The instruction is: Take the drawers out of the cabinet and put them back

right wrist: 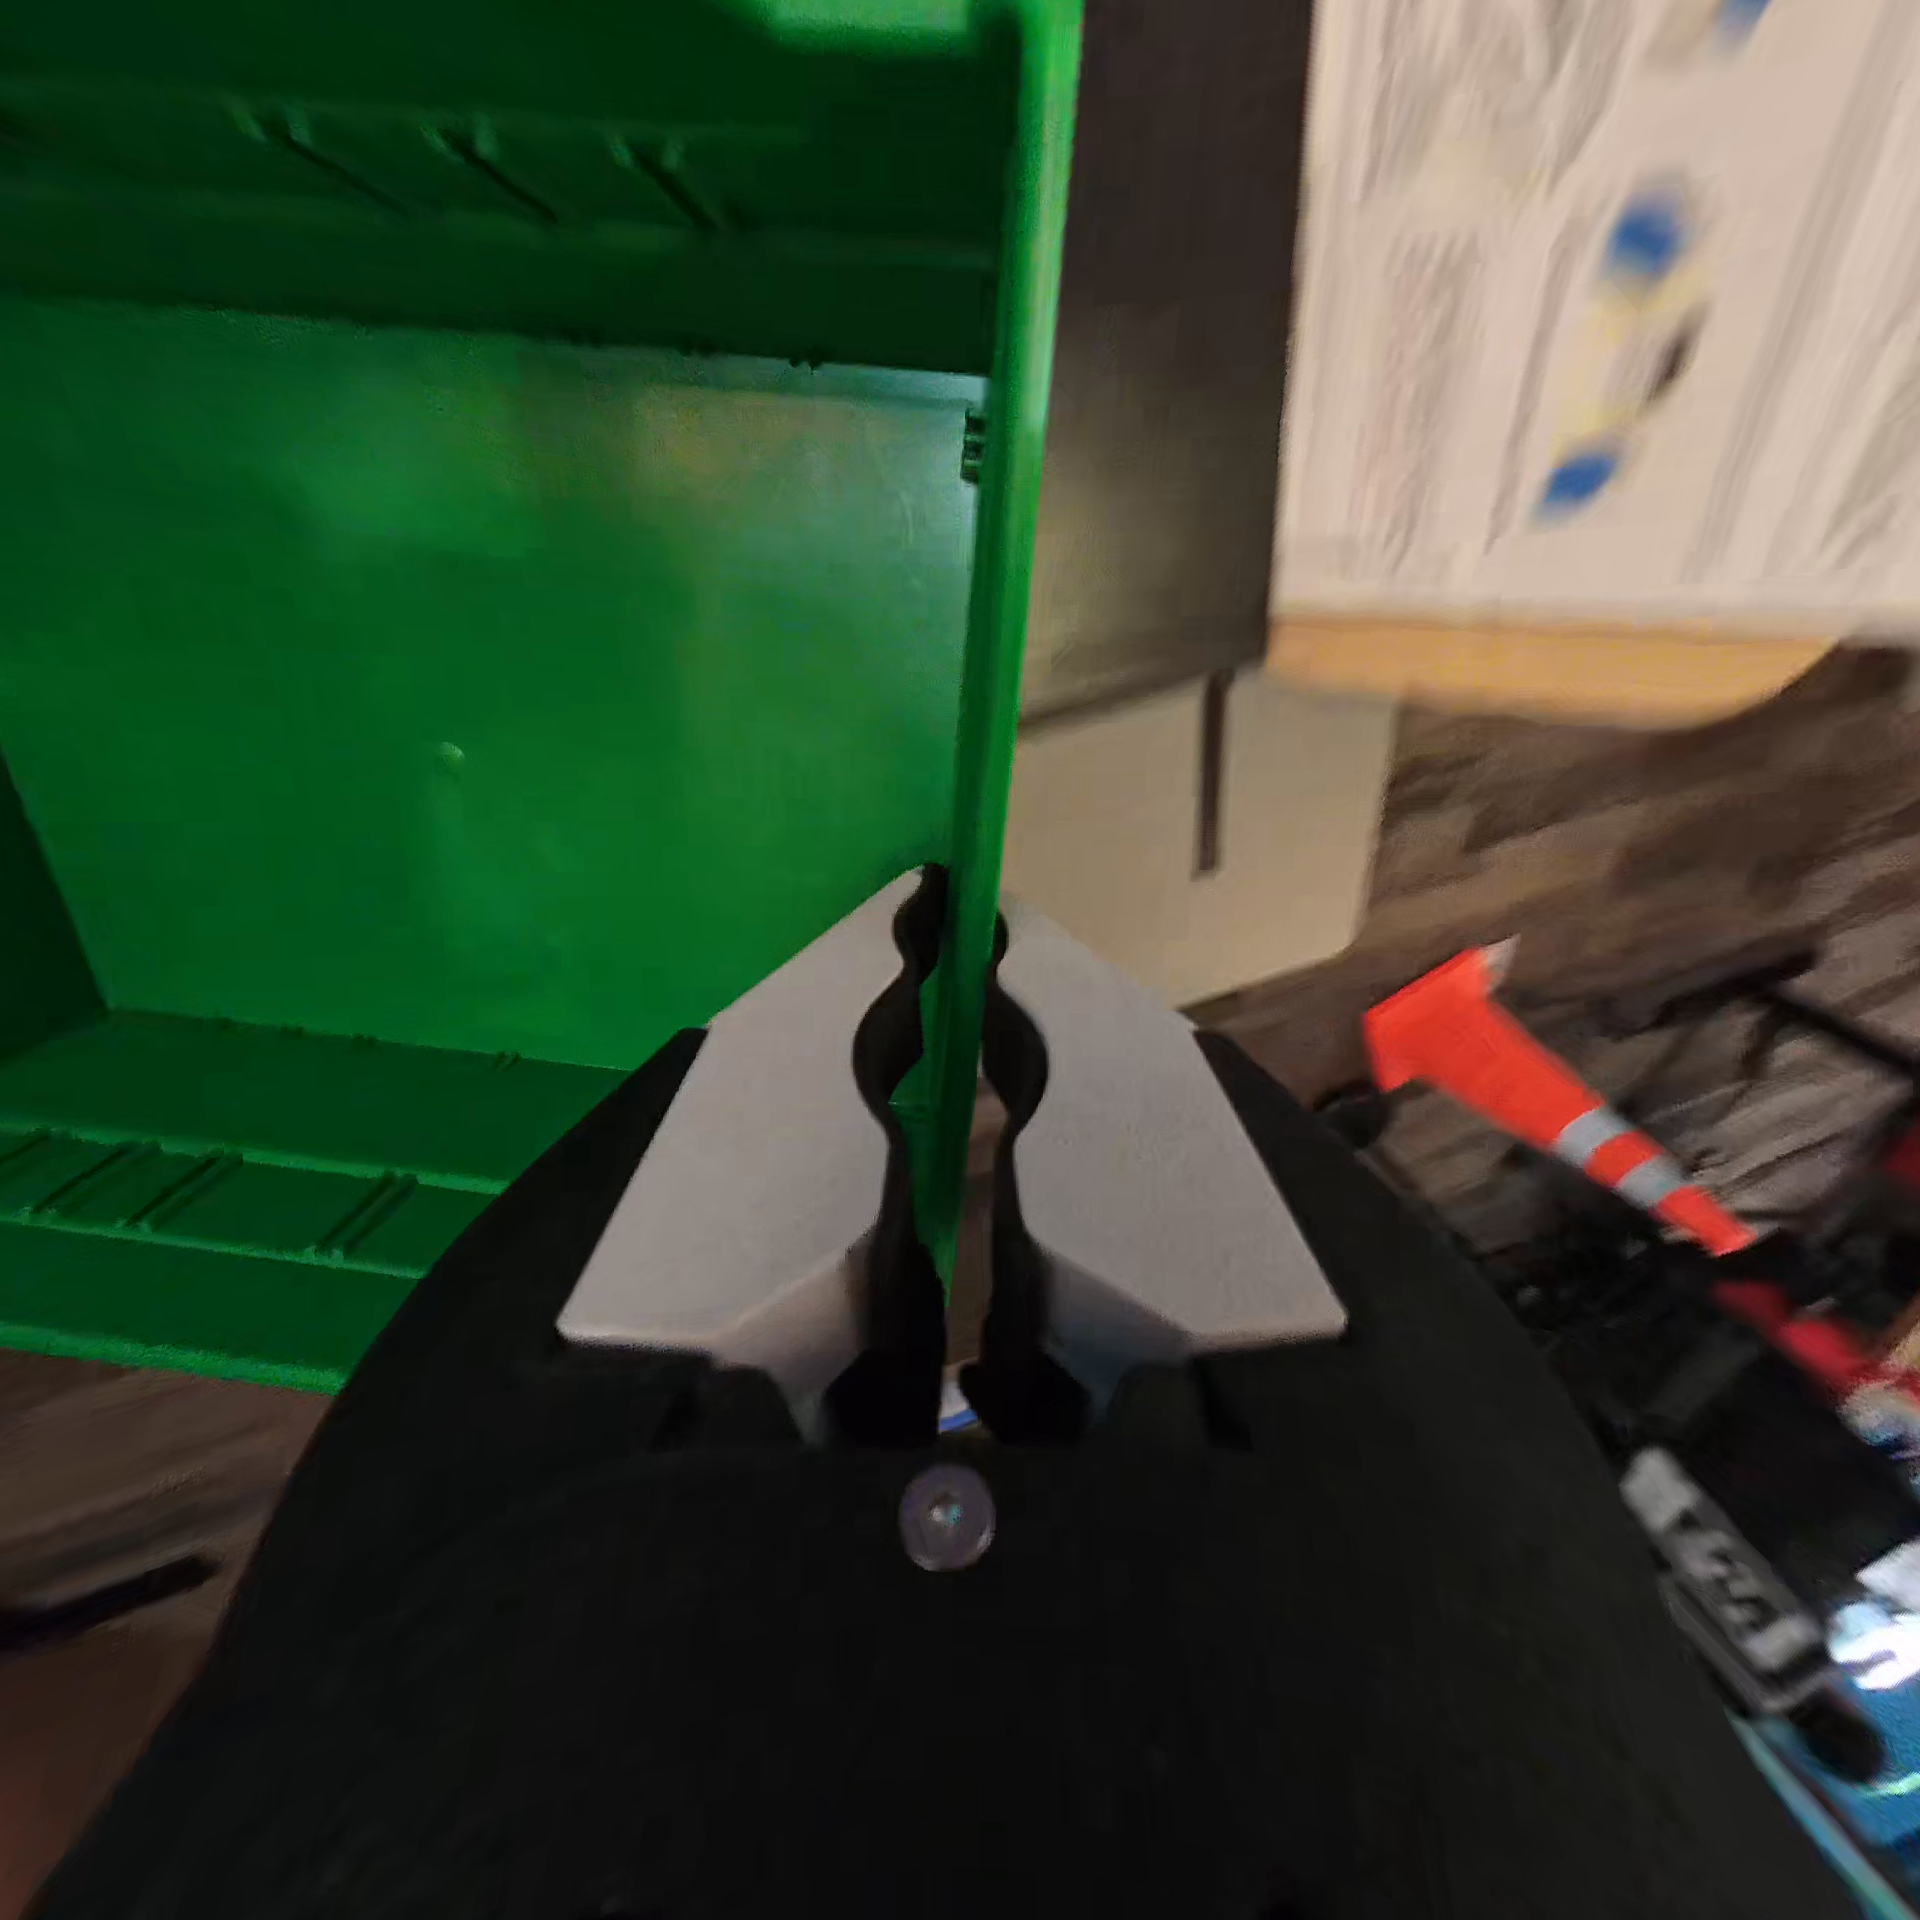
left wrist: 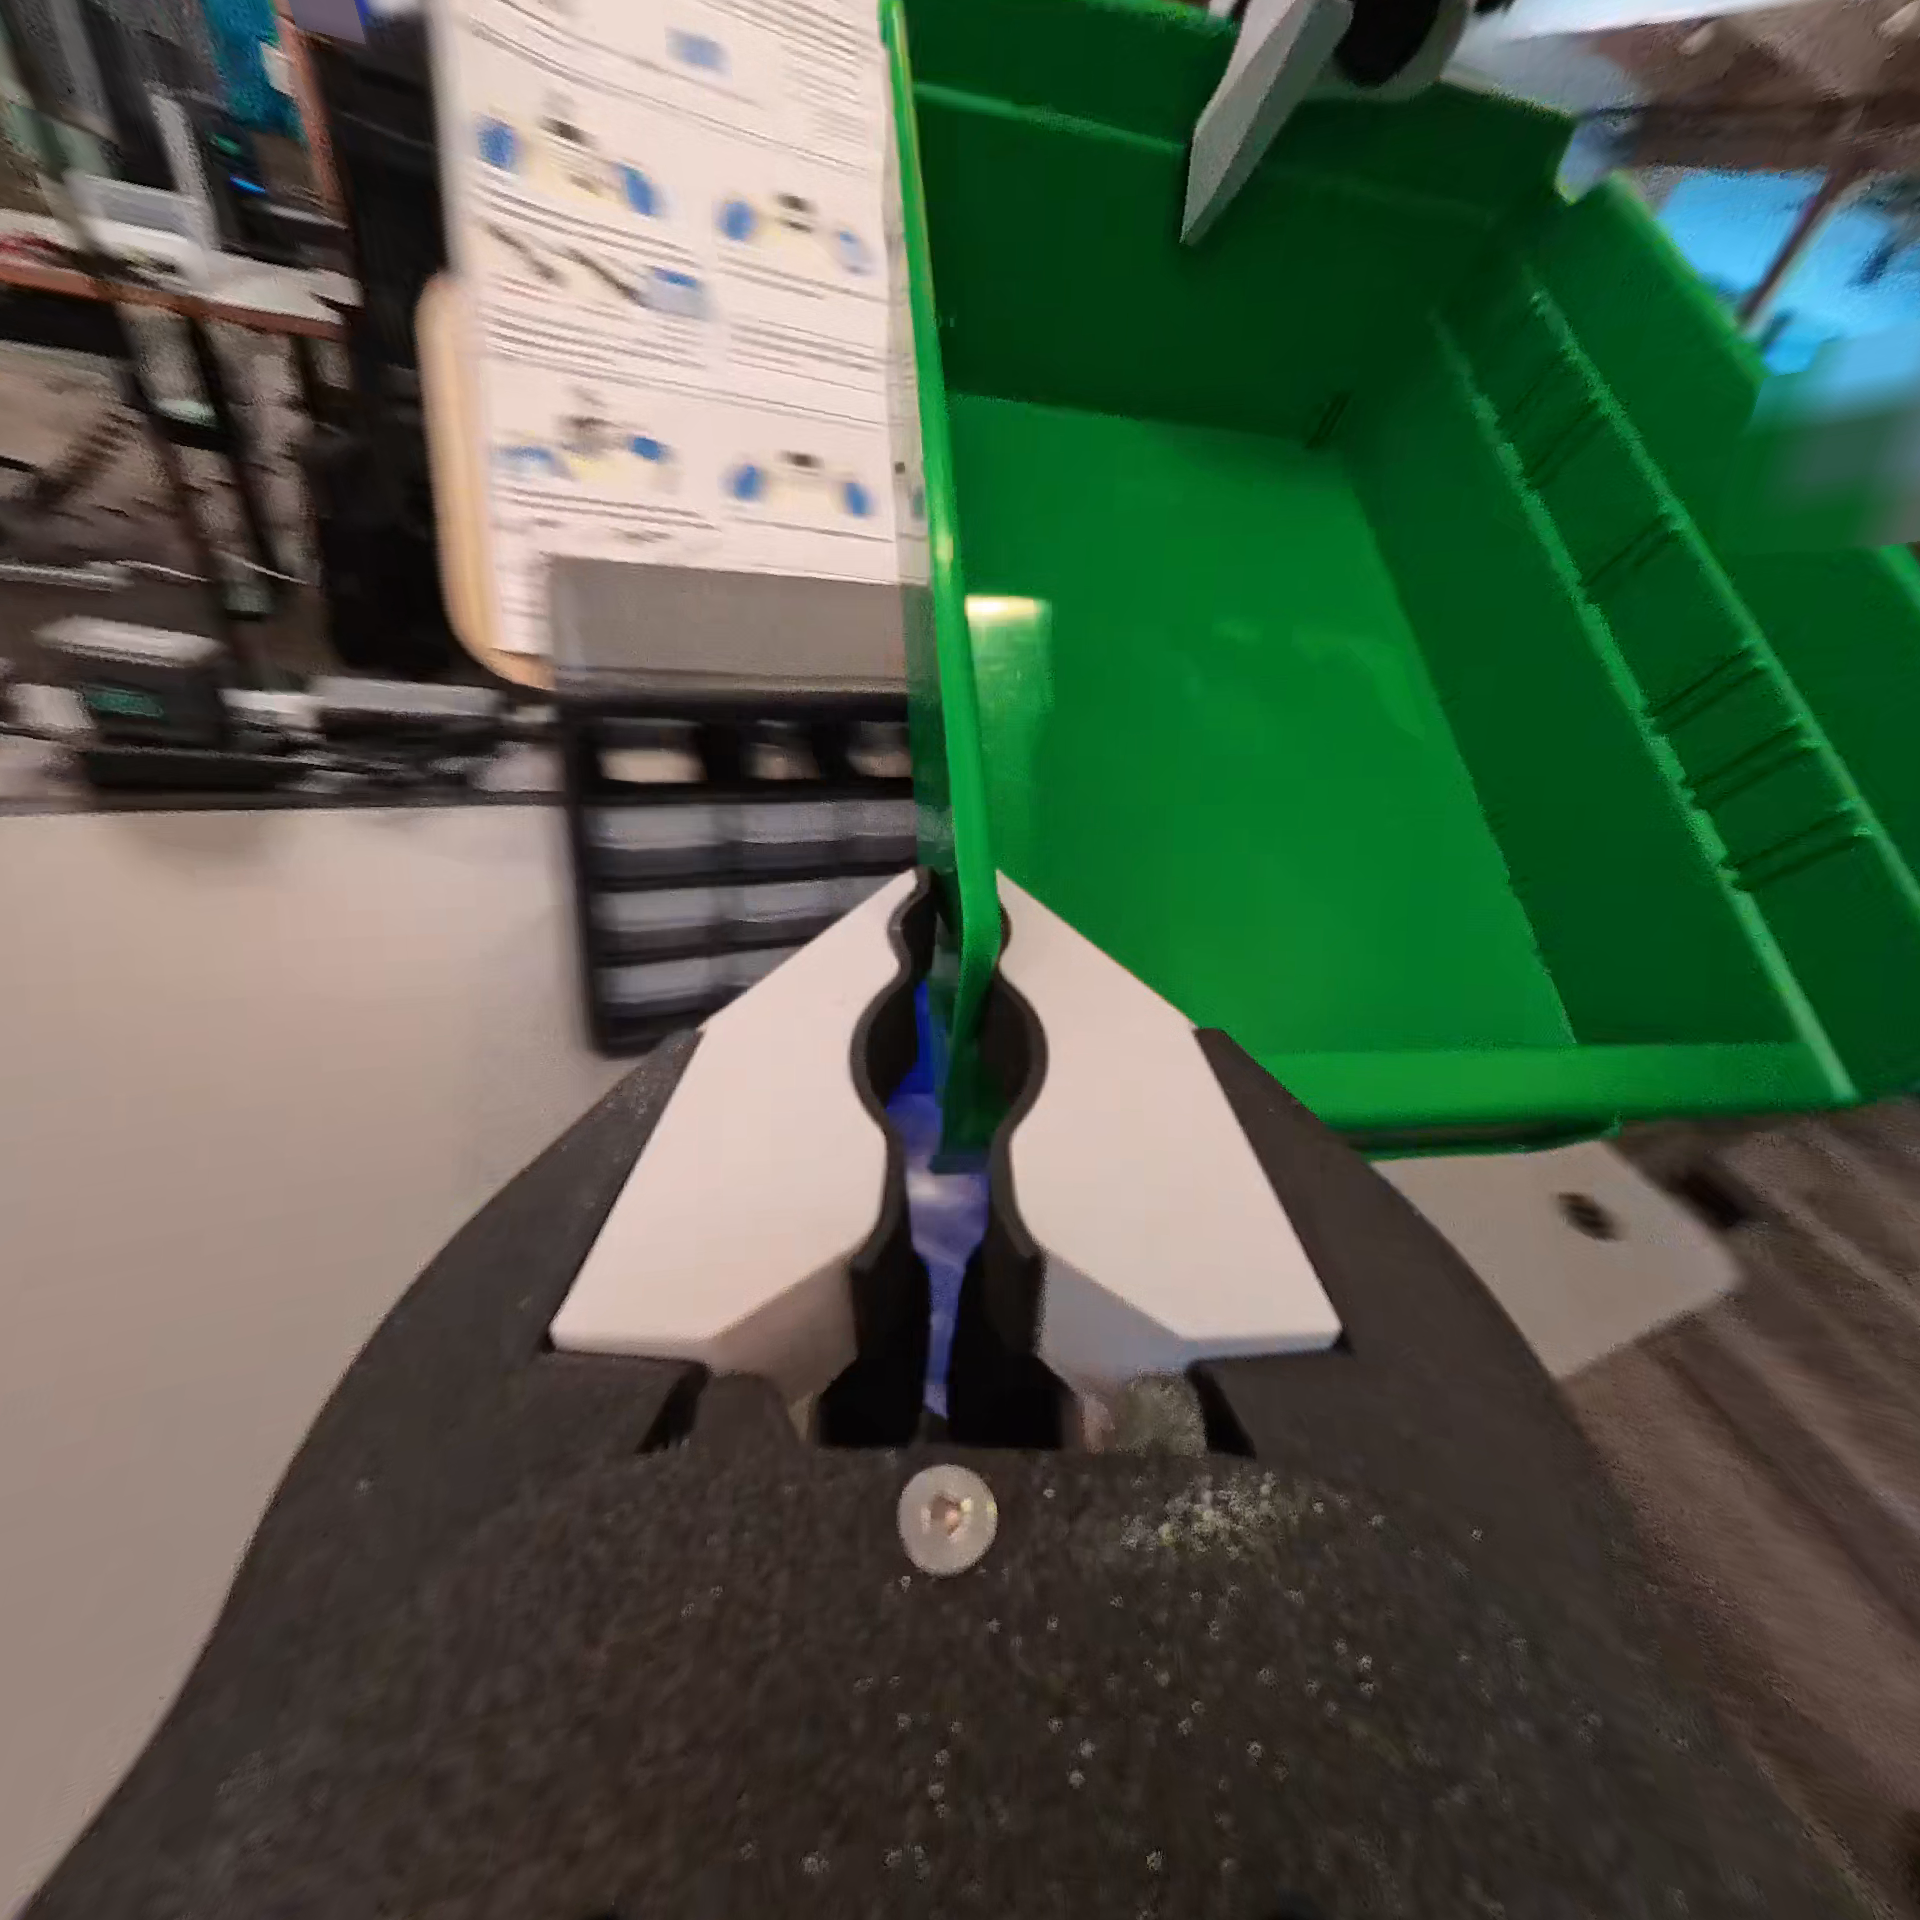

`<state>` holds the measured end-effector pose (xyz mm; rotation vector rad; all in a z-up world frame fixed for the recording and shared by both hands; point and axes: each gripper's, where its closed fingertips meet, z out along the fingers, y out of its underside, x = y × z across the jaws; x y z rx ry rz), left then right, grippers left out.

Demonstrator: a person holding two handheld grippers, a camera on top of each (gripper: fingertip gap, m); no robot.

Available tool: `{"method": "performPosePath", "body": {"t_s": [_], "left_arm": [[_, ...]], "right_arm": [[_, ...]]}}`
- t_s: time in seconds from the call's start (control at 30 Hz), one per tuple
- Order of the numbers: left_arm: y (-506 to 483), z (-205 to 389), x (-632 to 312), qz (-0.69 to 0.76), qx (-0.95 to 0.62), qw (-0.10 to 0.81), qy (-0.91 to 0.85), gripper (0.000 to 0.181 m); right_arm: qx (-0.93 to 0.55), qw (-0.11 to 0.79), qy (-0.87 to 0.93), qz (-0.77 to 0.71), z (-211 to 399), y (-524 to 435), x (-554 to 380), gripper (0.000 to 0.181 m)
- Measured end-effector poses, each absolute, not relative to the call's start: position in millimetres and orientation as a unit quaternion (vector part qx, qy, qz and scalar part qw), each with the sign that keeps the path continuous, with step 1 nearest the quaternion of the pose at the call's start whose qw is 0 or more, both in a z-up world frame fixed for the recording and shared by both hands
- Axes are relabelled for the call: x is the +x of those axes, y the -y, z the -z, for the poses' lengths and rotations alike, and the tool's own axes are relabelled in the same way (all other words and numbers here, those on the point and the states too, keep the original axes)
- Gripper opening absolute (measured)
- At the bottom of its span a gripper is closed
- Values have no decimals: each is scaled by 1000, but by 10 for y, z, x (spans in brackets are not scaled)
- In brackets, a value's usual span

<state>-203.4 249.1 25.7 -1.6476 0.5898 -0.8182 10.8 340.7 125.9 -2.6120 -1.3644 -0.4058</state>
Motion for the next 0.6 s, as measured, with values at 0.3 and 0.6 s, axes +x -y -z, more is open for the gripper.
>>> {"method": "performPosePath", "body": {"t_s": [0.3, 0.6], "left_arm": [[-848, 1076, -17, 371, -722, 468, -349, 5], [-1172, 1861, 375, 289, -765, 446, -364, 11]], "right_arm": [[-922, -64, 373, 83, 432, -1926, 2120, 2], [-916, -4, 400, 0, 1624, -2532, 2465, 2]]}}
